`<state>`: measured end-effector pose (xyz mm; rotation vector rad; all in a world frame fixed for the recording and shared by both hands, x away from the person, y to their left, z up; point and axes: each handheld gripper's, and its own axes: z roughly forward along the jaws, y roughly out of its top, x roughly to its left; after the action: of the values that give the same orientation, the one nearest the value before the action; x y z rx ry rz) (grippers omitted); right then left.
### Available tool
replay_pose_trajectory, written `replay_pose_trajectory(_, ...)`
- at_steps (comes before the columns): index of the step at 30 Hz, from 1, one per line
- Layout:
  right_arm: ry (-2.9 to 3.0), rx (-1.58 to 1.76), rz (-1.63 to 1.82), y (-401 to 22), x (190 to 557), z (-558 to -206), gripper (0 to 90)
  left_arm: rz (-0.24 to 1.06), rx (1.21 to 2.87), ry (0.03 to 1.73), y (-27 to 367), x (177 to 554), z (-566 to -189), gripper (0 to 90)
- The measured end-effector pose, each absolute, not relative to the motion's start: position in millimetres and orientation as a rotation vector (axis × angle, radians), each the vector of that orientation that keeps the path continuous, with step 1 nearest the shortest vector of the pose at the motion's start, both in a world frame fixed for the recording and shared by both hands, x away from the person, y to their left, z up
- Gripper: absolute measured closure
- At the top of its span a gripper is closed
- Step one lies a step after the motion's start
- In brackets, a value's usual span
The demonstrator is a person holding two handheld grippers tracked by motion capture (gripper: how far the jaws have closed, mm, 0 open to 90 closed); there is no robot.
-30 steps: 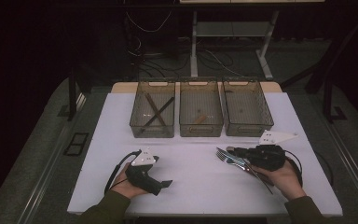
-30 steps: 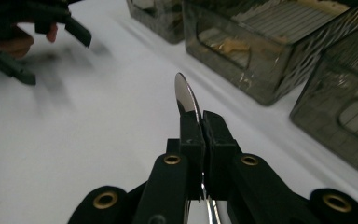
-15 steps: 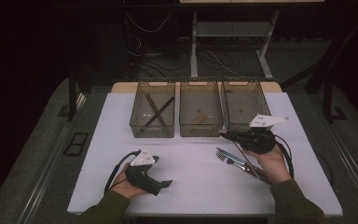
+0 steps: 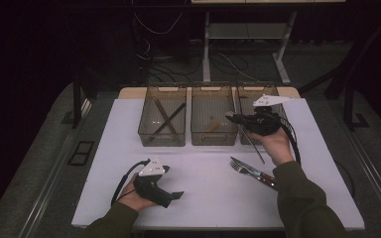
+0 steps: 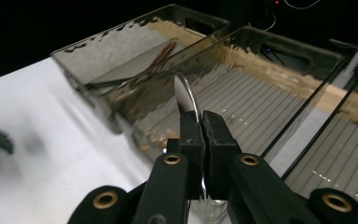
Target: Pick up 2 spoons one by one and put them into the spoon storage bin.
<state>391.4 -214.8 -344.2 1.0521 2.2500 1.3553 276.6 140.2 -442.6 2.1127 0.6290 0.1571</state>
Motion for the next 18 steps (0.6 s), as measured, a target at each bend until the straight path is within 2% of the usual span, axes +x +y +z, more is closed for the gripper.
replay_pose_trajectory(18,2.191,1.095,1.286,-184.6,461.9,-323.0,87.6,0.158,2.106,0.614,139.9,276.2,-441.8,0.4)
